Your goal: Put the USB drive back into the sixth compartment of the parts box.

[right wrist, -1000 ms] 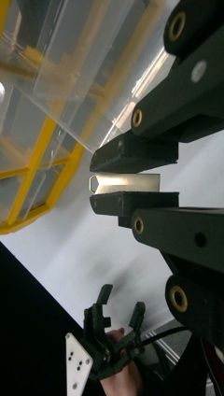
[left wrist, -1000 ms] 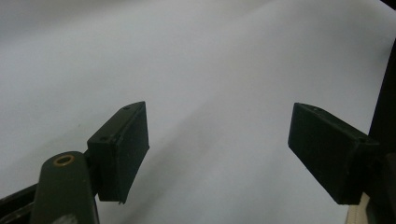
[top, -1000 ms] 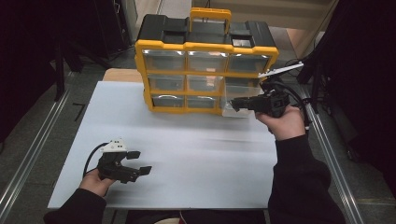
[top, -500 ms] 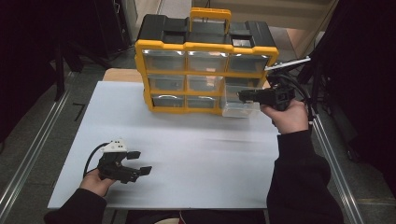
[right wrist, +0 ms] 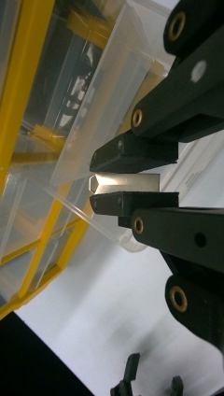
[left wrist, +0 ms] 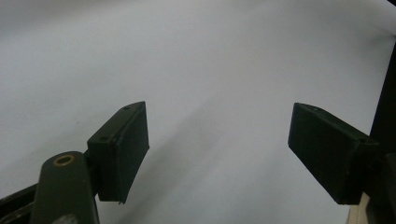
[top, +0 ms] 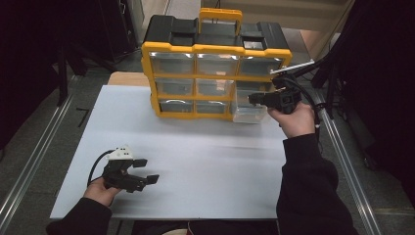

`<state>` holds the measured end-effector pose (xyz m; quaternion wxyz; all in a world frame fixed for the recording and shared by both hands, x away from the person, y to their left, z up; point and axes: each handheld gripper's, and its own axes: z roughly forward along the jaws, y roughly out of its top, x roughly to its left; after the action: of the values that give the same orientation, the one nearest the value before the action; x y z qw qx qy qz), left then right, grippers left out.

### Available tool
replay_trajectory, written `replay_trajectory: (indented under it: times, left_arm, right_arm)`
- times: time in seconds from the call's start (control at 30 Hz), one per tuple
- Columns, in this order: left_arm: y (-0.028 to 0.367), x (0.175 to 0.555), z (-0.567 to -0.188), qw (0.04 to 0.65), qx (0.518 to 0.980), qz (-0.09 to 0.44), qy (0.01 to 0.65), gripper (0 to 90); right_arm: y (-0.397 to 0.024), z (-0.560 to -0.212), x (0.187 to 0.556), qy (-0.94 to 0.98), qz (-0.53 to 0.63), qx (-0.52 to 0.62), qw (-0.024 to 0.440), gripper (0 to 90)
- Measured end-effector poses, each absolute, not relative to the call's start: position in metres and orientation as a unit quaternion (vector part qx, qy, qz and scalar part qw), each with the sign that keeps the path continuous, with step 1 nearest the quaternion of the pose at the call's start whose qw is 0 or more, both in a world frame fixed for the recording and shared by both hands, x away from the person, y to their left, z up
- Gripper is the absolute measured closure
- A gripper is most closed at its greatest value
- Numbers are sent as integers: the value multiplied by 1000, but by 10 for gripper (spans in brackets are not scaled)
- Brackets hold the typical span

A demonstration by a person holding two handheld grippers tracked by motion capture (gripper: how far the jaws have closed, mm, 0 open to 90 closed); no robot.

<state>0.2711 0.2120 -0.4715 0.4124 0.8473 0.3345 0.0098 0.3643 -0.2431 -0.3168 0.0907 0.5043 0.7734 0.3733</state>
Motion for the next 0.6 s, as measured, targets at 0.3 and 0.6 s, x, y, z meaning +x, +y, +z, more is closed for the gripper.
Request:
replay_trajectory:
  times: [0.3,0.6]
  left_arm:
    - [212,271,-471,414,846,10,336,214]
    - [212,271,-471,416,845,10,335,215]
  right_arm:
    - [-240,-326,370,779,341,514,112,721]
    - [-244,-320,362,766,388,505,91,527]
